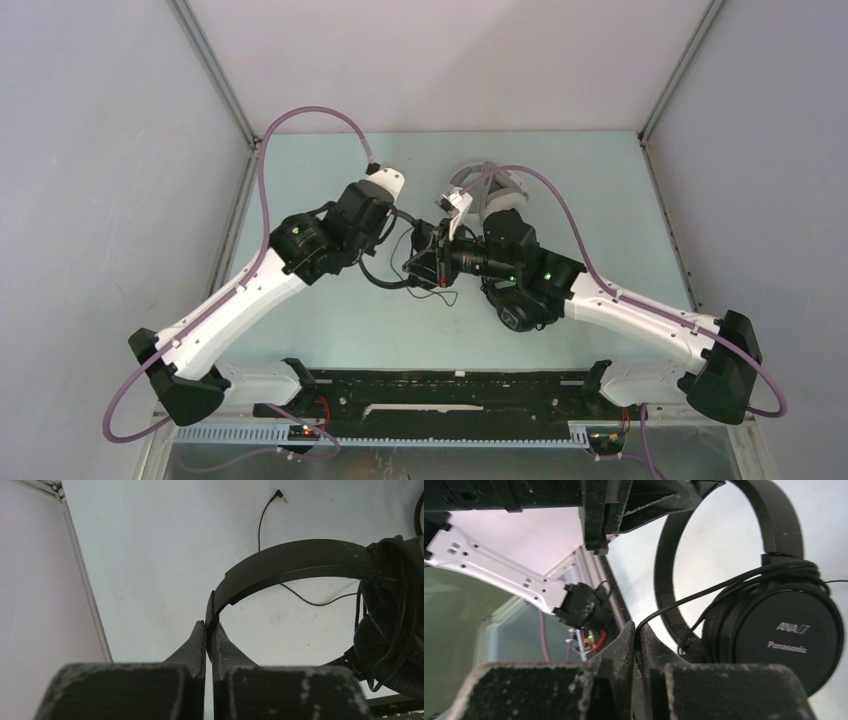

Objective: Wrap the headphones
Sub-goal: Wrap the headphones cable around the headphones.

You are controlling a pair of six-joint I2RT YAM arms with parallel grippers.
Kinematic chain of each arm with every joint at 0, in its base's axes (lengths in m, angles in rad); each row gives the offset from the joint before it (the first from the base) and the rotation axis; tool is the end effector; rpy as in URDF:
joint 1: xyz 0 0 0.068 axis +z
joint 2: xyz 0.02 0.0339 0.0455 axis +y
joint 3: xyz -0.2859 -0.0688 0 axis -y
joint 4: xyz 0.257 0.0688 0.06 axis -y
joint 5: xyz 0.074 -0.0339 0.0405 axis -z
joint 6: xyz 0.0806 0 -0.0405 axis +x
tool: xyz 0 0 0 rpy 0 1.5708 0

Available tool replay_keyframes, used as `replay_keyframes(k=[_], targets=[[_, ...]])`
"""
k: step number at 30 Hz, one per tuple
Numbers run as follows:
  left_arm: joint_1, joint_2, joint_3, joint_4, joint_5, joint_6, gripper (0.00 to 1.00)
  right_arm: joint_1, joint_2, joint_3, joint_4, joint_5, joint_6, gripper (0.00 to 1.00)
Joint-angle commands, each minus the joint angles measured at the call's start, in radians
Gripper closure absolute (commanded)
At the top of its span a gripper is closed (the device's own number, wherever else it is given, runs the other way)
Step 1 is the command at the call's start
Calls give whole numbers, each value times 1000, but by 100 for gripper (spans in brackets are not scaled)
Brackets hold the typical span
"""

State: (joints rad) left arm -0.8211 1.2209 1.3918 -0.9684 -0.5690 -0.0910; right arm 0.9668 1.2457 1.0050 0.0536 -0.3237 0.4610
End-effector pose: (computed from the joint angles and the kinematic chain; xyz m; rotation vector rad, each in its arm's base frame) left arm 0.2118 -0.1637 0.3834 0.5428 2.1568 0.1838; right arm 0.1722 0.2947 0.3535 -0.7347 1.8009 1.2834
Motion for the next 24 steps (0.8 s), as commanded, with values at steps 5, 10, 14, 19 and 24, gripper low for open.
replay_keyframes(k=[5,10,14,19,24], targets=[[14,-30,92,53,42,-81,100,62,-38,43,-39,220,-157,87],[21,-69,90,77,63,-97,100,94,-38,43,-41,296,-205,86],[29,-97,87,92,79,-108,100,123,-41,43,-44,368,-243,86],[45,-122,87,105,108,-123,100,156,-52,44,-48,414,-285,84],[69,-135,93,105,130,-120,100,214,-102,12,10,438,-355,79]])
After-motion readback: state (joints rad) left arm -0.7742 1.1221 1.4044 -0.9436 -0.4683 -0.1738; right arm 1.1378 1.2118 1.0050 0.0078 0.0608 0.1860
